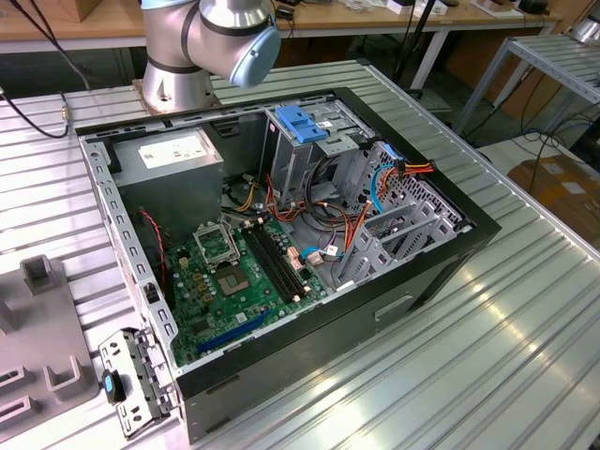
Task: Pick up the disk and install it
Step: 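Reach for the disk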
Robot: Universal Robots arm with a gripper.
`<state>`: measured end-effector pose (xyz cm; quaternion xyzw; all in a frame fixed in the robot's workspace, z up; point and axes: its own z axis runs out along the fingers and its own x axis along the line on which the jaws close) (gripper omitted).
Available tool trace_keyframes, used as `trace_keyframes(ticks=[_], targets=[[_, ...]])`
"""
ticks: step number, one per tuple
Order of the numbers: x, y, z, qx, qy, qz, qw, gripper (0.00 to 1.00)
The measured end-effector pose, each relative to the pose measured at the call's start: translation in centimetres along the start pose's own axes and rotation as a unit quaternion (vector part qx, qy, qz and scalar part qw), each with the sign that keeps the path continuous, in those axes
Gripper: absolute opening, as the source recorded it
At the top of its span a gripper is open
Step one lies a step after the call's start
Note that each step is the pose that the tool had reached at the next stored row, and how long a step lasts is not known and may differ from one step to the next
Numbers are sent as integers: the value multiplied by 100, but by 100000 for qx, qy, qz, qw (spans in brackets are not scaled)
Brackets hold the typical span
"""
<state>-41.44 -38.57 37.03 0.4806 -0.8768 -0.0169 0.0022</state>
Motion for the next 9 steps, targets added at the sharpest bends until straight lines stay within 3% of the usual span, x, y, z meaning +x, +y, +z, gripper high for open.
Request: trace_keyframes(ticks=[2,5,9], targets=[[-8,-12,0,-25,66,-2094,99978,48],[-16,-24,-1,-71,182,-5710,99837,48],[-36,-57,-4,-33,171,-6023,99818,48]])
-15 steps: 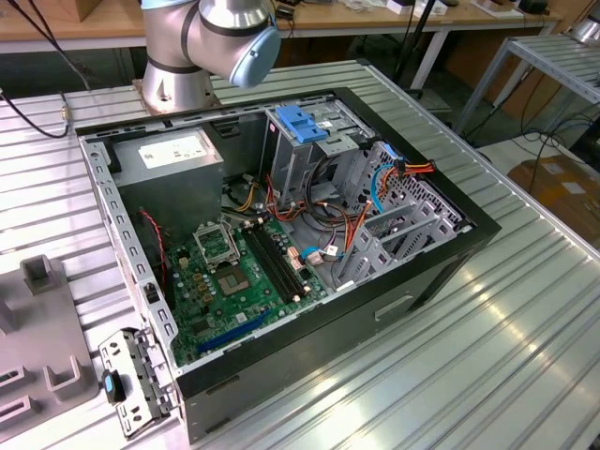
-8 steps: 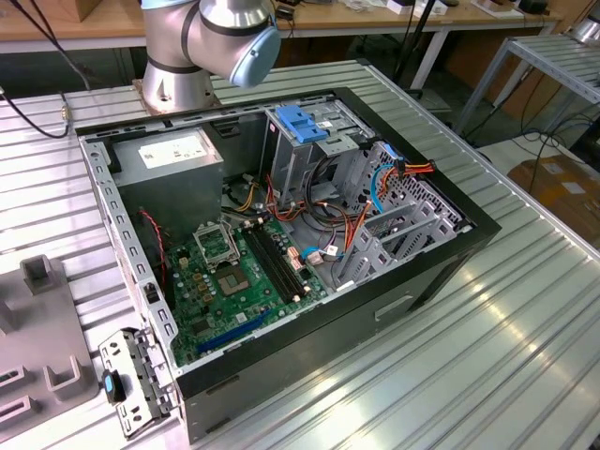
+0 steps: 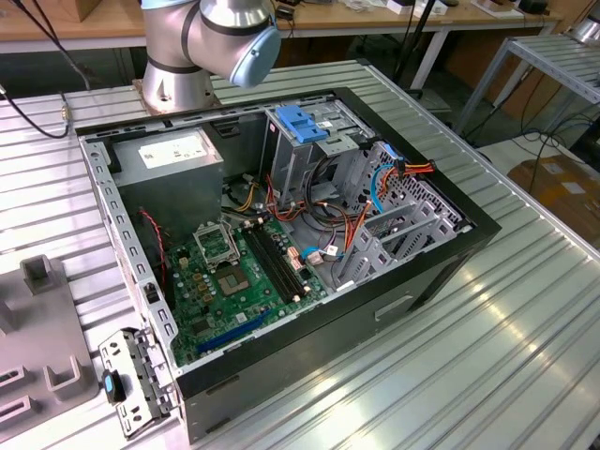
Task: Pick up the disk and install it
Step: 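Reach for the disk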
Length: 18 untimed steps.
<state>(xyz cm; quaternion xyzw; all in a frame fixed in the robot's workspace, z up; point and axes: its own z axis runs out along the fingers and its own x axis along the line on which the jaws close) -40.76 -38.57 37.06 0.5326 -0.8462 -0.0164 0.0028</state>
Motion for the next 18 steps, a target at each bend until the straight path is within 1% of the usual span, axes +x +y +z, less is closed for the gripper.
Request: trace_keyframes(ticks=[3,5,7,8,10,18], targets=[[-3,-6,-1,7,-3,-8,100000,48],[5,12,0,5,0,-37,100000,48],[11,39,2,4,1,-37,100000,48],[18,64,5,5,-1,-35,100000,48],[21,94,11,10,-5,-37,100000,48],[31,230,61,47,62,-38,100000,48]])
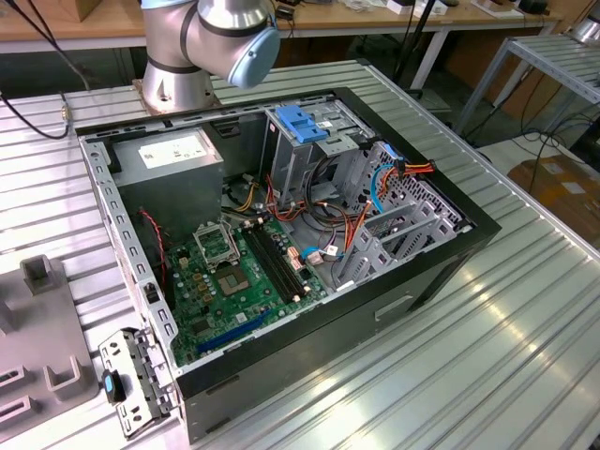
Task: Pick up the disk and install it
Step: 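Reach for the disk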
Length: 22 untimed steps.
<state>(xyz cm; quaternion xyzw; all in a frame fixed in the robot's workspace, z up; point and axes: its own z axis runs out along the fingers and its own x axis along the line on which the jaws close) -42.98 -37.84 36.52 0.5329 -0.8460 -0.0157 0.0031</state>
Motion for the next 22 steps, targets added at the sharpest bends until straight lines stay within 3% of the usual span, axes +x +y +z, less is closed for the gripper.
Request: trace_keyframes(ticks=[8,11,13,15,18,21,22], targets=[[31,151,54,85,-2,-4,100000,48],[40,171,74,86,-3,-294,100000,48],[36,165,86,46,88,-3083,99952,48],[32,155,93,23,153,-5396,99854,48],[29,147,100,4,402,-10068,99491,48],[20,130,106,-20,482,-12879,99166,48],[20,128,109,-24,511,-14034,99009,48]])
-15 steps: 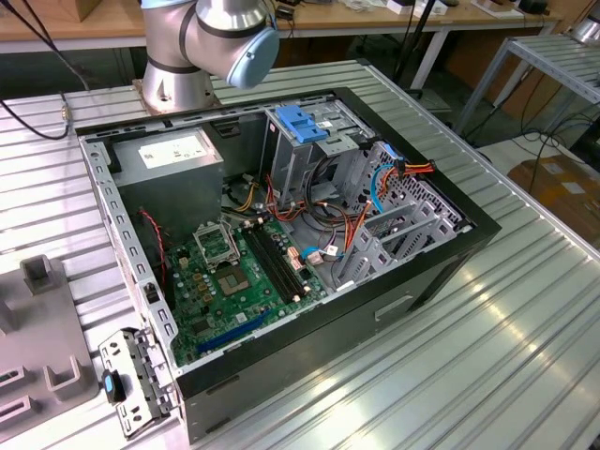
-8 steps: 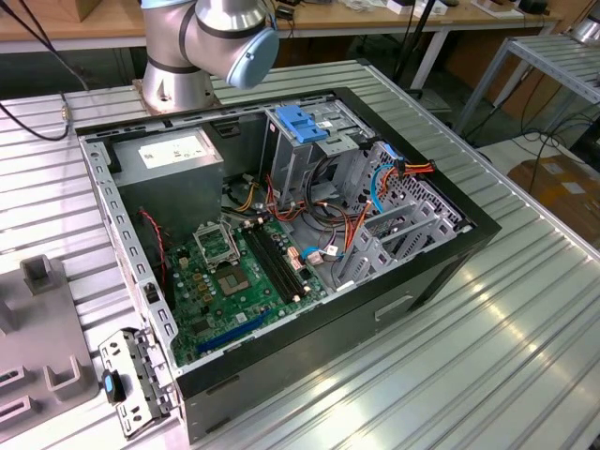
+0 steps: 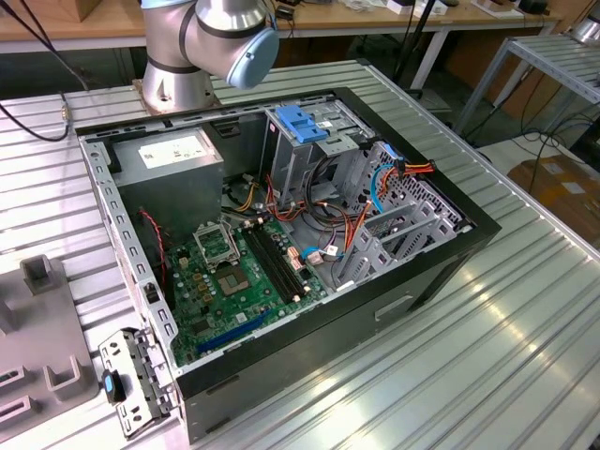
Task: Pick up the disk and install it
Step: 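Reach for the disk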
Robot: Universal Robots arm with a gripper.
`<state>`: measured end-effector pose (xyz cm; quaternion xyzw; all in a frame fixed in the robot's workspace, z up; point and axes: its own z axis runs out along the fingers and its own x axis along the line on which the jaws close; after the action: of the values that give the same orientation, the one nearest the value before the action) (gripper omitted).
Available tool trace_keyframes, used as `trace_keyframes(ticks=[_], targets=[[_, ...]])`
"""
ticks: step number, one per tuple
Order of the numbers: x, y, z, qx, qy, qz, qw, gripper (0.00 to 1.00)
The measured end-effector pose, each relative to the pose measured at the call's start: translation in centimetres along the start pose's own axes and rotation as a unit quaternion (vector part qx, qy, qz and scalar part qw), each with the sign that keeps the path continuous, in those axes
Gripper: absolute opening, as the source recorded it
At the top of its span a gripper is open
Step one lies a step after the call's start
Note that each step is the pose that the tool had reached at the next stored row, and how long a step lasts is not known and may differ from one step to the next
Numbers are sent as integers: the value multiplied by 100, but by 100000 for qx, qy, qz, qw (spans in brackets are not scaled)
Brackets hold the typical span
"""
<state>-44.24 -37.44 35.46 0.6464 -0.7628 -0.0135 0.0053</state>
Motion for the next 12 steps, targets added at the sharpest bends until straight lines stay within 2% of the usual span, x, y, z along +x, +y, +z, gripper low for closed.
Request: trace_keyframes(ticks=[6,11,12], targets=[[0,-1,4,-33,88,-2936,99957,48],[-4,-20,-2,157,63,-3020,99954,48],[-4,-21,-23,226,61,-3023,99954,48]])
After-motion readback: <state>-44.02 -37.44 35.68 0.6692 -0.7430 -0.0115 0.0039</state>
